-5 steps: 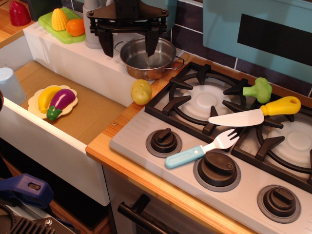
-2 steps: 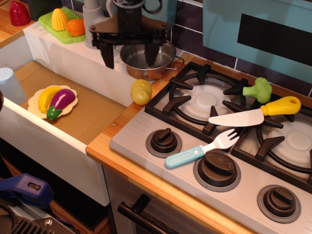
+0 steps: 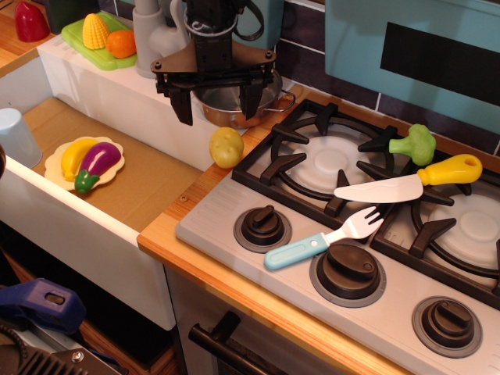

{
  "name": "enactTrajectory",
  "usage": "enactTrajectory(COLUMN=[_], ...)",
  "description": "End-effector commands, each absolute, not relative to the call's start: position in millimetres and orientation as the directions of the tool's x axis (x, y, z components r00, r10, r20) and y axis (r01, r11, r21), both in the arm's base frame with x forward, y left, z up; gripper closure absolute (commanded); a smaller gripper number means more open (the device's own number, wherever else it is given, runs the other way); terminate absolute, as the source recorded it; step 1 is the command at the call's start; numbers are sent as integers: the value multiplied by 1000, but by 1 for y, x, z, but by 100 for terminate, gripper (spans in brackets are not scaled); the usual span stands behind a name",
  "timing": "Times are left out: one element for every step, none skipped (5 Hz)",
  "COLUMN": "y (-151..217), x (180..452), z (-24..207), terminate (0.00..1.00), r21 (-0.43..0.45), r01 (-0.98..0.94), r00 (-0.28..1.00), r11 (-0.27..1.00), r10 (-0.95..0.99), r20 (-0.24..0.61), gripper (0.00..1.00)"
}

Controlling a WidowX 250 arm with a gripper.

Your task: Put potato in pot or pan

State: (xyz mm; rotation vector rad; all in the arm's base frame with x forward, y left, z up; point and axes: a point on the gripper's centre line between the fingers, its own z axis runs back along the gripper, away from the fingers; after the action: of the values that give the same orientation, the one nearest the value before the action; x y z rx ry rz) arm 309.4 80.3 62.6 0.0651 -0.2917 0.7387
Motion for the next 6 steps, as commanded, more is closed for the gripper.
enactTrajectory(y=[86, 87, 87, 87, 86, 81], x=[315, 320, 326, 328, 331, 325], z=[59, 56, 51, 42, 34, 32], terminate=[0, 0, 0, 0, 0, 0], r21=[-90, -110, -127, -149, -176, -183], r01=[-667, -665, -664, -661, -660, -666], r00=[690, 691, 691, 689, 688, 683], r11=[739, 738, 737, 735, 731, 723], r10=[659, 665, 669, 674, 682, 690], r20=[300, 283, 273, 266, 249, 240], gripper=[0, 0, 0, 0, 0, 0])
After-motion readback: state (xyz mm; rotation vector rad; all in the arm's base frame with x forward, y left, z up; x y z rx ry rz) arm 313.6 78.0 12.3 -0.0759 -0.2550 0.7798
